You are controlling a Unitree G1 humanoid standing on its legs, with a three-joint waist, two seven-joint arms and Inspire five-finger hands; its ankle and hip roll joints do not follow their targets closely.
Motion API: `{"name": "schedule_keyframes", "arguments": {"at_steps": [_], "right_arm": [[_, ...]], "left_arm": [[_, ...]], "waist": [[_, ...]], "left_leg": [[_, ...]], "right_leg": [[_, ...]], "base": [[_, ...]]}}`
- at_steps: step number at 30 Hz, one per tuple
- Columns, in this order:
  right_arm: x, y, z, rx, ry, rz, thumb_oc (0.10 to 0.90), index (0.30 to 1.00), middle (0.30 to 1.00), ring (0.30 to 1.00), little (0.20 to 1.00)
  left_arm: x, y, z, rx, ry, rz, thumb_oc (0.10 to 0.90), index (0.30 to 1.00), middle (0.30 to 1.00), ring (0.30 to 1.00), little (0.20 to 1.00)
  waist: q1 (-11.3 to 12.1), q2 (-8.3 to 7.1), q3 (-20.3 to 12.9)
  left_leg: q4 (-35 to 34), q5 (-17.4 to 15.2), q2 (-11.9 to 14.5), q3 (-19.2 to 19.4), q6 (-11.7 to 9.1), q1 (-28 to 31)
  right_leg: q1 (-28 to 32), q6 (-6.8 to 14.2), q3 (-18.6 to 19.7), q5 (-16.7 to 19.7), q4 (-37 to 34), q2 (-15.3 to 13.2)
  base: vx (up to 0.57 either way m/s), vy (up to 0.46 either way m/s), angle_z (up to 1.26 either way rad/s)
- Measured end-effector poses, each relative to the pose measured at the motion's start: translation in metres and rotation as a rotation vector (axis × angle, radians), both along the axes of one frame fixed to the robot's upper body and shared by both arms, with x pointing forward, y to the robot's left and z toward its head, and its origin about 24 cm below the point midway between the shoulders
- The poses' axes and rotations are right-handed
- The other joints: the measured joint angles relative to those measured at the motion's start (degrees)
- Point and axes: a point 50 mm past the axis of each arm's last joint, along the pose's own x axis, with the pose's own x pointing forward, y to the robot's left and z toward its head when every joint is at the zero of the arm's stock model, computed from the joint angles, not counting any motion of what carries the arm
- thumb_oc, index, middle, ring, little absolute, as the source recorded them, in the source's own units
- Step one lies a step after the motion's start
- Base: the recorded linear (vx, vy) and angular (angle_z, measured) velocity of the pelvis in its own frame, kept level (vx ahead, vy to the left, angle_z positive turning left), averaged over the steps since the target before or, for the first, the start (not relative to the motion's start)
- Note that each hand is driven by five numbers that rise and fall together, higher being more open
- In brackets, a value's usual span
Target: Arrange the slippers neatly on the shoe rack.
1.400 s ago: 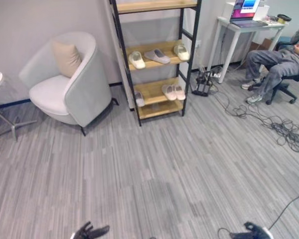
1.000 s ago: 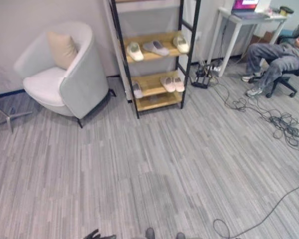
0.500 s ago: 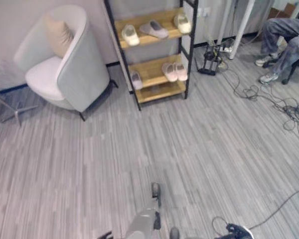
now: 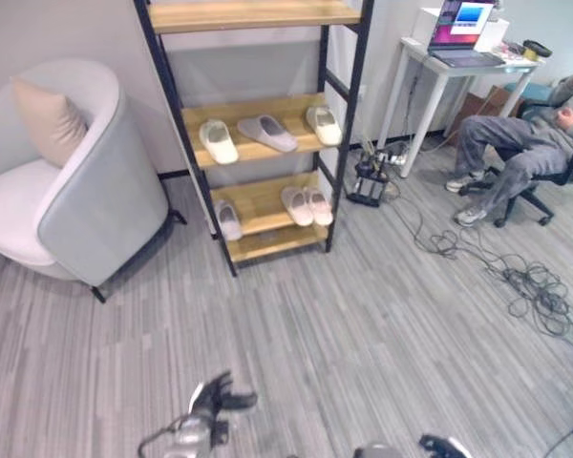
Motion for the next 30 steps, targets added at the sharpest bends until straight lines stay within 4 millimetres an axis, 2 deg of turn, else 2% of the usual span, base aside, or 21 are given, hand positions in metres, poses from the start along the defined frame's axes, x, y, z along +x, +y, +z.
{"name": "schedule_keyframes", "arguments": {"at_steps": [2,3,5,7,8,10,11,12,13,14,15,17,18,19,20,21,23,24,26,28,30], "right_arm": [[0.0,0.013,-0.004,0.034,0.006,0.003,0.8,0.9,0.9,0.9,0.9],[-0.001,0.015,-0.006,0.042,0.012,0.001,0.8,0.9,0.9,0.9,0.9],[-0.01,0.023,-0.012,0.057,0.054,-0.016,0.8,0.9,0.9,0.9,0.9],[-0.024,0.039,-0.019,0.104,0.096,-0.038,0.8,0.9,0.9,0.9,0.9],[-0.034,0.037,-0.022,0.097,0.145,-0.051,0.8,0.9,0.9,0.9,0.9],[-0.036,0.034,-0.022,0.091,0.154,-0.052,0.8,0.9,0.9,0.9,0.9],[-0.032,0.026,-0.02,0.07,0.15,-0.049,0.8,0.9,0.9,0.9,0.9],[-0.029,0.024,-0.018,0.064,0.141,-0.046,0.8,0.9,0.9,0.9,0.9],[-0.006,0.017,-0.011,0.052,0.074,-0.026,0.8,0.9,0.9,0.9,0.9],[0.008,0.011,-0.004,0.039,0.012,-0.007,0.8,0.9,0.9,0.9,0.9],[0.02,0.009,0.001,0.035,-0.038,-0.005,0.8,0.9,0.9,0.9,0.9],[0.03,0.005,0.007,0.02,-0.078,-0.008,0.8,0.9,0.9,0.9,0.9],[0.031,0.006,0.008,0.014,-0.088,0.005,0.8,0.9,0.9,0.9,0.9],[0.034,0.007,0.009,0.007,-0.097,0.015,0.8,0.9,0.9,0.9,0.9],[0.033,0.008,0.008,0.003,-0.095,0.012,0.8,0.9,0.9,0.9,0.9],[0.035,0.008,0.009,0.002,-0.105,0.015,0.8,0.9,0.9,0.9,0.9],[0.038,0.008,0.01,-0.003,-0.118,0.012,0.8,0.9,0.9,0.9,0.9],[0.037,0.008,0.011,-0.005,-0.12,0.011,0.8,0.9,0.9,0.9,0.9],[0.036,0.012,0.01,0.002,-0.122,0.01,0.8,0.9,0.9,0.9,0.9],[0.034,0.013,0.008,0.003,-0.112,0.008,0.8,0.9,0.9,0.9,0.9],[0.03,0.014,0.006,0.007,-0.095,0.003,0.8,0.9,0.9,0.9,0.9]], "left_arm": [[-0.016,0.011,-0.01,0.016,0.083,0.049,0.8,0.9,0.9,0.9,0.9],[-0.027,0.014,-0.016,0.023,0.132,0.066,0.8,0.9,0.9,0.9,0.9],[-0.059,0.02,-0.031,0.032,0.281,0.131,0.8,0.9,0.9,0.9,0.9],[-0.088,0.03,-0.038,0.056,0.393,0.156,0.8,0.9,0.9,0.9,0.9],[-0.105,0.022,-0.045,0.04,0.444,0.151,0.8,0.9,0.9,0.9,0.9],[-0.131,0.014,-0.051,0.011,0.507,0.161,0.8,0.9,0.9,0.9,0.9],[-0.141,0.004,-0.055,-0.029,0.524,0.184,0.8,0.9,0.9,0.9,0.9],[-0.142,0.002,-0.056,-0.037,0.524,0.186,0.8,0.9,0.9,0.9,0.9],[-0.144,0.002,-0.056,-0.052,0.52,0.207,0.8,0.9,0.9,0.9,0.9],[-0.142,0.002,-0.056,-0.055,0.514,0.216,0.8,0.9,0.9,0.9,0.9],[-0.138,0.003,-0.055,-0.053,0.497,0.214,0.8,0.9,0.9,0.9,0.9],[-0.123,0.004,-0.052,-0.052,0.449,0.21,0.8,0.9,0.9,0.9,0.9],[-0.116,0.007,-0.05,-0.045,0.425,0.213,0.8,0.9,0.9,0.9,0.9],[-0.11,0.01,-0.048,-0.033,0.408,0.211,0.8,0.9,0.9,0.9,0.9],[-0.094,0.017,-0.042,-0.008,0.35,0.186,0.8,0.9,0.9,0.9,0.9],[-0.088,0.018,-0.039,-0.005,0.326,0.186,0.8,0.9,0.9,0.9,0.9],[-0.073,0.019,-0.035,-0.014,0.282,0.209,0.8,0.9,0.9,0.9,0.9],[-0.072,0.017,-0.035,-0.015,0.28,0.2,0.8,0.9,0.9,0.9,0.9],[-0.066,0.012,-0.034,-0.018,0.275,0.172,0.8,0.9,0.9,0.9,0.9],[-0.068,0.008,-0.036,-0.023,0.286,0.163,0.8,0.9,0.9,0.9,0.9],[-0.069,0.005,-0.038,-0.037,0.299,0.178,0.8,0.9,0.9,0.9,0.9]], "waist": [[-1.4,-1.16,2.2],[-1.7,-1.68,2.6],[-3.7,-0.84,3.1],[-4.7,-3.97,4.7],[-4.4,-2.17,5.9],[-4.5,-2.04,6.0],[-4.3,-0.29,5.2],[-4.3,0.55,4.8],[-3.9,1.19,4.6],[-4.1,0.96,4.7],[-4.5,0.97,4.6],[-3.5,0.16,4.9],[-2.7,-1.4,5.0],[-2.8,-1.85,5.1],[-2.6,-2.64,5.4],[-2.6,-3.03,5.7],[-2.9,-3.41,5.8],[-2.9,-3.4,5.8],[-2.8,-3.42,5.8],[-2.4,-2.87,5.6],[-1.1,-1.77,5.6]], "left_leg": [[0.7,-2.3,0.9,-1.9,-3.8,4.0],[0.6,-3.0,1.2,-2.2,-4.8,4.9],[0.9,-6.1,4.1,-6.3,-6.8,5.7],[2.3,-7.0,4.1,-8.2,-8.6,8.2],[4.9,-7.7,5.9,-9.1,-9.9,10.7],[11.6,-6.9,5.7,-10.8,-11.7,9.9],[12.8,-5.8,6.9,-12.4,-10.3,9.8],[13.2,-4.5,7.2,-12.6,-10.5,9.7],[18.0,-0.4,7.5,-13.3,-15.0,7.8],[24.6,0.2,6.9,-14.1,-16.5,5.3],[26.3,0.0,6.4,-14.0,-15.6,3.0],[37.9,10.4,6.2,-12.8,-17.4,-3.6],[44.4,17.4,7.1,-9.2,-15.9,-7.6],[49.9,16.1,9.2,-7.0,-12.9,-11.1],[52.5,8.5,12.2,-2.3,-10.8,-15.9],[50.9,6.9,12.9,-1.2,-10.8,-18.1],[37.9,4.0,14.3,3.3,-10.5,-19.9],[34.2,4.0,14.2,3.9,-10.5,-20.1],[15.4,5.6,13.6,5.9,-12.1,-19.8],[1.5,9.3,12.8,3.3,-13.5,-18.5],[-4.4,12.2,13.0,-1.4,-14.4,-17.9]], "right_leg": [[-2.6,-0.5,5.4,5.5,-17.4,3.6],[-2.8,-0.2,7.2,7.2,-20.9,4.4],[-2.8,1.8,17.2,9.8,-32.9,8.6],[1.1,1.5,18.0,8.9,-38.7,6.6],[3.3,0.8,16.3,16.5,-37.0,7.9],[5.9,-3.0,16.0,24.9,-34.6,7.7],[6.0,-2.8,15.2,22.7,-33.1,9.5],[6.1,-3.4,15.3,22.7,-32.7,10.0],[6.5,-4.2,14.7,21.7,-31.4,11.2],[8.4,-4.9,15.1,20.8,-31.7,10.9],[9.7,-6.1,14.7,19.7,-31.6,11.1],[10.7,-7.4,11.2,18.4,-30.1,10.8],[12.8,-8.3,9.8,17.1,-31.6,10.0],[14.6,-9.3,9.1,16.4,-32.9,10.0],[16.6,-9.9,7.9,16.0,-34.5,10.0],[17.7,-10.2,7.1,15.8,-35.1,9.9],[20.1,-10.3,5.3,15.0,-37.2,9.7],[20.6,-10.2,5.0,14.9,-37.6,9.7],[24.8,-8.8,3.4,14.1,-41.1,9.8],[26.7,-8.0,3.3,13.7,-42.6,10.2],[28.0,-7.1,4.2,13.1,-43.3,11.1]], "base": [[0.55,-0.216,0.6],[0.62,-0.252,0.64],[0.44,-0.207,0.87],[0.3,-0.189,1.04],[0.31,-0.24,0.6],[0.36,-0.309,0.36],[0.29,-0.289,0.16],[0.19,-0.199,-0.18],[0.19,-0.283,-0.2],[0.08,-0.263,-0.07],[0.12,-0.375,0.15],[0.1,-0.301,0.11],[0.09,-0.193,0.23],[0.18,-0.162,0.5],[0.22,-0.061,0.54],[0.3,-0.042,0.57],[0.17,0.044,0.43],[0.18,0.084,0.25],[0.36,0.185,0.27],[0.3,0.16,0.09],[0.21,0.143,-0.2]]}}
